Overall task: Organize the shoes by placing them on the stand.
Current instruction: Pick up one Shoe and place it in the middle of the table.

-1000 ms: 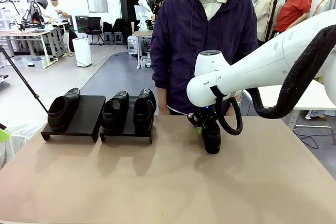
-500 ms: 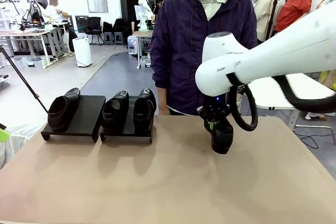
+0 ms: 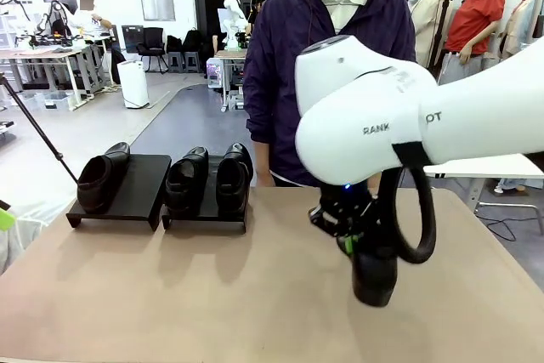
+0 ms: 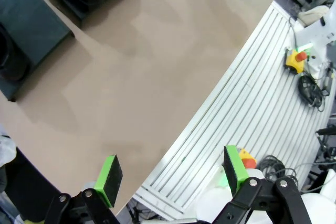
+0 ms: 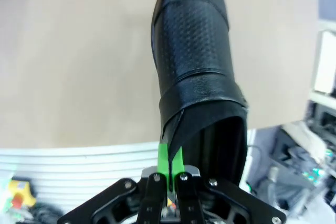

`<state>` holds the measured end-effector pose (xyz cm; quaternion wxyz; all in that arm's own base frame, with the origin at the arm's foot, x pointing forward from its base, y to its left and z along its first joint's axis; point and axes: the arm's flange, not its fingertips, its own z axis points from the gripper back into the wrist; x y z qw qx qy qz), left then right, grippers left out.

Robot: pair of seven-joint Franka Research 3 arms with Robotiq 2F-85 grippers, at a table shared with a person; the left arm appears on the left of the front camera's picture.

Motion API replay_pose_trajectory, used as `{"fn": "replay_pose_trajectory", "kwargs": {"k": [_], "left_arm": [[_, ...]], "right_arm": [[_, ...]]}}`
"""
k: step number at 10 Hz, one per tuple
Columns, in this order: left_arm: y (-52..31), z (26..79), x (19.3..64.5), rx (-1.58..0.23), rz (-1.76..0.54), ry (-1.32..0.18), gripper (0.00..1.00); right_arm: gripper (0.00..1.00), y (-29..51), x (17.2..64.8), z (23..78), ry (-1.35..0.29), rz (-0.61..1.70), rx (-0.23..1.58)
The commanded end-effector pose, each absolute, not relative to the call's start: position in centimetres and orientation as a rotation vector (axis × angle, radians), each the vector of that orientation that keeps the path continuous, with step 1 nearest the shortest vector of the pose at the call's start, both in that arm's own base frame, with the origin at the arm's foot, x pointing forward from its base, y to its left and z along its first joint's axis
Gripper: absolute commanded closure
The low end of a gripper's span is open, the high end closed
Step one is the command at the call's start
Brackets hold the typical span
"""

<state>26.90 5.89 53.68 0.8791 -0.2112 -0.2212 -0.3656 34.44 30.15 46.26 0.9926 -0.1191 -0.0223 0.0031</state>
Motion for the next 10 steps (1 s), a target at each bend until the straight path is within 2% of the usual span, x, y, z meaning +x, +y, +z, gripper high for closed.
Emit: {"fn": "replay_pose_trajectory", "kwargs": {"k": [1,4,8,10], "left_arm": [[5.9,53.6,27.0,-0.440,-0.760,-0.468,0.00],[5.9,53.6,27.0,-0.440,-0.760,-0.468,0.00],[5.9,53.6,27.0,-0.440,-0.760,-0.468,0.00],[5.9,53.6,27.0,-0.440,-0.760,-0.468,0.00]], "right_arm": [[1.00,33.5,33.0,46.1,0.011,0.011,-0.252],[1.00,36.2,33.7,43.1,0.110,0.070,-0.257],[1.00,35.0,35.7,43.4,0.055,0.028,-0.263],[1.00,35.5,34.8,42.0,0.098,0.060,-0.245]]}}
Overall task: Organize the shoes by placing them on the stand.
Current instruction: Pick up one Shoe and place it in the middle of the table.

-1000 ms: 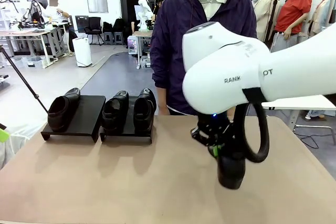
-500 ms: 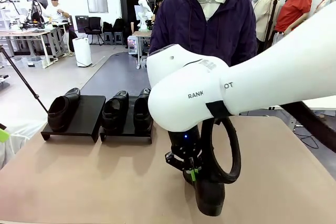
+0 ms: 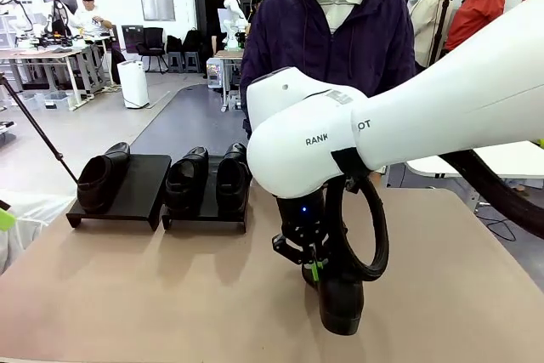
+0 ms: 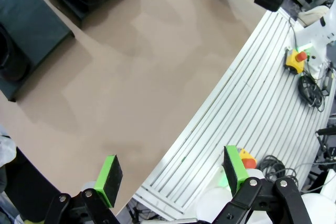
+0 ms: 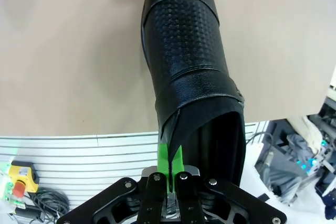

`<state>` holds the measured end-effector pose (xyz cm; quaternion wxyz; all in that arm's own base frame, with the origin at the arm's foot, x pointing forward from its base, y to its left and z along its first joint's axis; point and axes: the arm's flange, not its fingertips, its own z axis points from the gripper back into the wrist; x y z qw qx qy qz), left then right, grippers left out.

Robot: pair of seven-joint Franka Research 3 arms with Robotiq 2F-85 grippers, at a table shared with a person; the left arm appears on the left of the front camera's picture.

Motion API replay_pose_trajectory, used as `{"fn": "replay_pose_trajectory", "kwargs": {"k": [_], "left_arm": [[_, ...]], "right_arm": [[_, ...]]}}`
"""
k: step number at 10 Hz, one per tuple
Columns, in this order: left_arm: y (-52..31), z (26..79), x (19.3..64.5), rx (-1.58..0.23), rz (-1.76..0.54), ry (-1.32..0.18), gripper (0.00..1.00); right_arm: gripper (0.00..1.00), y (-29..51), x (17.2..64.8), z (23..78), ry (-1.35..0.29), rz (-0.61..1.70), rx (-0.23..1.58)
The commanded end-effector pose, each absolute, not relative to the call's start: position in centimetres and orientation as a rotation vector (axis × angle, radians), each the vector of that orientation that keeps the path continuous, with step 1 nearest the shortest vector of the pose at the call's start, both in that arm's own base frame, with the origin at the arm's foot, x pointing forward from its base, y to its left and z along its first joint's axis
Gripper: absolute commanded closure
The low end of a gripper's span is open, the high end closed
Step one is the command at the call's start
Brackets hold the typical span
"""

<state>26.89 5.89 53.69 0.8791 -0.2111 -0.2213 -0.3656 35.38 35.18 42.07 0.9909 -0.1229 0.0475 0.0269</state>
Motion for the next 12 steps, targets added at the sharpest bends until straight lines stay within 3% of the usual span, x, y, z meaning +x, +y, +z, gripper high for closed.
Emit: {"fn": "replay_pose_trajectory", "kwargs": {"k": [1,6,9,12], "left_arm": [[5.9,53.6,27.0,-0.440,-0.760,-0.468,0.00],[5.9,53.6,27.0,-0.440,-0.760,-0.468,0.00],[5.9,53.6,27.0,-0.440,-0.760,-0.468,0.00],[5.9,53.6,27.0,-0.440,-0.760,-0.468,0.00]], "right_arm": [[1.00,35.5,34.8,42.0,0.098,0.060,-0.245],[1.00,38.0,34.9,39.7,-0.106,0.030,-0.188],[1.00,41.8,34.6,39.4,-0.147,0.094,-0.160],[1.00,44.0,36.1,37.2,-0.169,-0.011,-0.244]]}}
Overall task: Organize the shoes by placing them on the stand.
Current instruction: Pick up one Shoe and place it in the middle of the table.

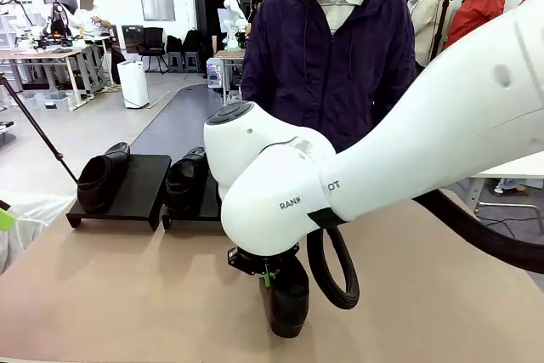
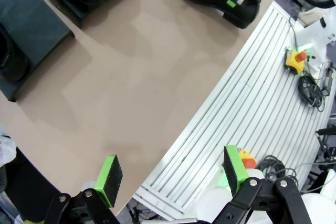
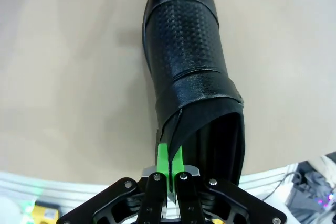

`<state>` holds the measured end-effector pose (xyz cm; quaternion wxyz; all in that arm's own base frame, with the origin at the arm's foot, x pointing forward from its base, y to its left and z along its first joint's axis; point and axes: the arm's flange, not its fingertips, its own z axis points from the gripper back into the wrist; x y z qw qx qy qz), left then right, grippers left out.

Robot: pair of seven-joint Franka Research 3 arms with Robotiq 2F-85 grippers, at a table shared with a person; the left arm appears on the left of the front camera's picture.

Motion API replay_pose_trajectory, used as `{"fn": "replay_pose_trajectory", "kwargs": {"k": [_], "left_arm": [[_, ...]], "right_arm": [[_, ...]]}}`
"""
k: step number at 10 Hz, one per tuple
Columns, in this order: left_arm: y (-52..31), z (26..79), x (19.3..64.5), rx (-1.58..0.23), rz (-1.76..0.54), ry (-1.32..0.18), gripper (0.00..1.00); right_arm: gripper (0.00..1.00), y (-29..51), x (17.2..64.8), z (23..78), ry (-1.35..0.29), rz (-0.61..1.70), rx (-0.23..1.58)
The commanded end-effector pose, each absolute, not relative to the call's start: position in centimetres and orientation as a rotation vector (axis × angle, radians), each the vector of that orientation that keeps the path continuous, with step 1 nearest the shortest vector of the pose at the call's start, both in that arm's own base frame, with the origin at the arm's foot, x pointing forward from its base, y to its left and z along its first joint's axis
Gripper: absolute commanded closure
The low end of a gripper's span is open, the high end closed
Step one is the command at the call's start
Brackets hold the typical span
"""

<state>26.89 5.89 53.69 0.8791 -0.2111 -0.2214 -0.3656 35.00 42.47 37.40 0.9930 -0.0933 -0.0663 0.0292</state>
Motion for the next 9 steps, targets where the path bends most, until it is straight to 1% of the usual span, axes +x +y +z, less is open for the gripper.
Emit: {"fn": "replay_pose_trajectory", "kwargs": {"k": [1,2,3,4,5,7,9], "left_arm": [[5.9,53.6,27.0,-0.440,-0.760,-0.468,0.00],[5.9,53.6,27.0,-0.440,-0.760,-0.468,0.00],[5.9,53.6,27.0,-0.440,-0.760,-0.468,0.00],[5.9,53.6,27.0,-0.440,-0.760,-0.468,0.00],[5.9,53.6,27.0,-0.440,-0.760,-0.468,0.00],[5.9,53.6,27.0,-0.440,-0.760,-0.468,0.00],[5.9,53.6,27.0,-0.440,-0.760,-0.468,0.00]], "right_arm": [[1.00,44.3,36.1,36.8,-0.160,0.010,-0.239],[1.00,44.5,36.0,36.6,-0.167,0.025,-0.217],[0.63,44.4,36.1,36.6,-0.151,0.022,-0.209],[0.08,44.2,36.0,36.7,-0.146,0.026,-0.197],[0.00,43.8,36.0,37.0,-0.142,0.020,-0.187],[0.00,41.0,36.0,39.2,-0.136,0.031,-0.149],[0.00,32.0,35.7,45.1,-0.115,0.066,-0.079]]}}
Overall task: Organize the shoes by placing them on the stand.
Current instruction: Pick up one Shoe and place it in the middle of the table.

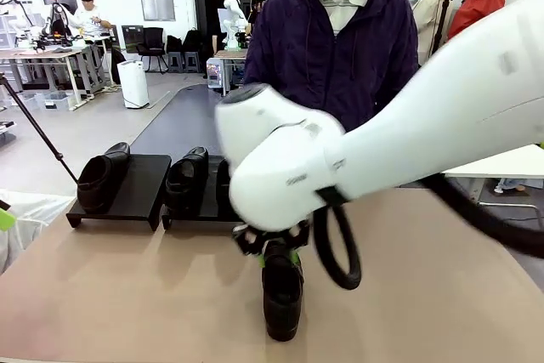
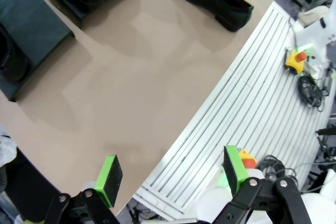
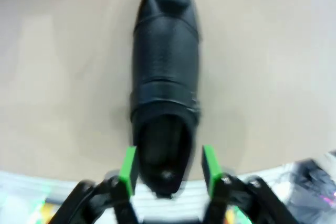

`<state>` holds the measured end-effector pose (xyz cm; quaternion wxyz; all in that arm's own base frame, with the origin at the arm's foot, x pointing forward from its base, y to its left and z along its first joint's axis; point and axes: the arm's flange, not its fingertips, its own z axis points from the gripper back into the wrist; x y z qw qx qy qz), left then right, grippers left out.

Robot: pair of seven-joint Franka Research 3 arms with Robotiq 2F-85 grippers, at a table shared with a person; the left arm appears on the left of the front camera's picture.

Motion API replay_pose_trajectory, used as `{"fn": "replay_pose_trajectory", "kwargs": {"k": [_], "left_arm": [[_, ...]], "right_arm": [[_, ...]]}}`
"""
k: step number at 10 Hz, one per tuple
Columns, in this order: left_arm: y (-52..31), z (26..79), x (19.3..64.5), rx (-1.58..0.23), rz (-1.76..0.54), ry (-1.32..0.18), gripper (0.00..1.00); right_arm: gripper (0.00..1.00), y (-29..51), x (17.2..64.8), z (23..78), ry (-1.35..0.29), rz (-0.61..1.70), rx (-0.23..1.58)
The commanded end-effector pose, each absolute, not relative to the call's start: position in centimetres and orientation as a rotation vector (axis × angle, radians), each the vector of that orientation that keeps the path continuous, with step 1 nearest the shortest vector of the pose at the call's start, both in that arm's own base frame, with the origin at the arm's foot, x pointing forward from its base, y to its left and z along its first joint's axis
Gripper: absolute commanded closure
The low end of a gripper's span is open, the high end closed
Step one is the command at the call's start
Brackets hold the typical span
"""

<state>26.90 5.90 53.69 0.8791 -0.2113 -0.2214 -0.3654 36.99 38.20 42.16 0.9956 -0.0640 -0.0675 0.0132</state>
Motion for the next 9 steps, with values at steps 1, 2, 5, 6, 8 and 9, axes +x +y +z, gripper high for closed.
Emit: {"fn": "replay_pose_trajectory", "kwargs": {"k": [1,2,5,6,8,9], "left_arm": [[5.9,53.6,27.0,-0.440,-0.760,-0.468,0.00],[5.9,53.6,27.0,-0.440,-0.760,-0.468,0.00],[5.9,53.6,27.0,-0.440,-0.760,-0.468,0.00],[5.9,53.6,27.0,-0.440,-0.760,-0.468,0.00],[5.9,53.6,27.0,-0.440,-0.760,-0.468,0.00],[5.9,53.6,27.0,-0.440,-0.760,-0.468,0.00]], "right_arm": [[0.00,26.7,35.9,47.2,-0.078,0.123,-0.022],[0.00,21.5,36.3,48.0,-0.024,0.167,0.054],[0.00,6.2,36.9,46.6,-0.053,0.241,0.453],[0.00,2.0,36.6,45.4,-0.087,0.280,0.593],[0.00,-4.6,34.9,43.1,-0.116,0.196,0.785],[0.00,-6.0,34.2,42.6,-0.122,0.132,0.786]]}}
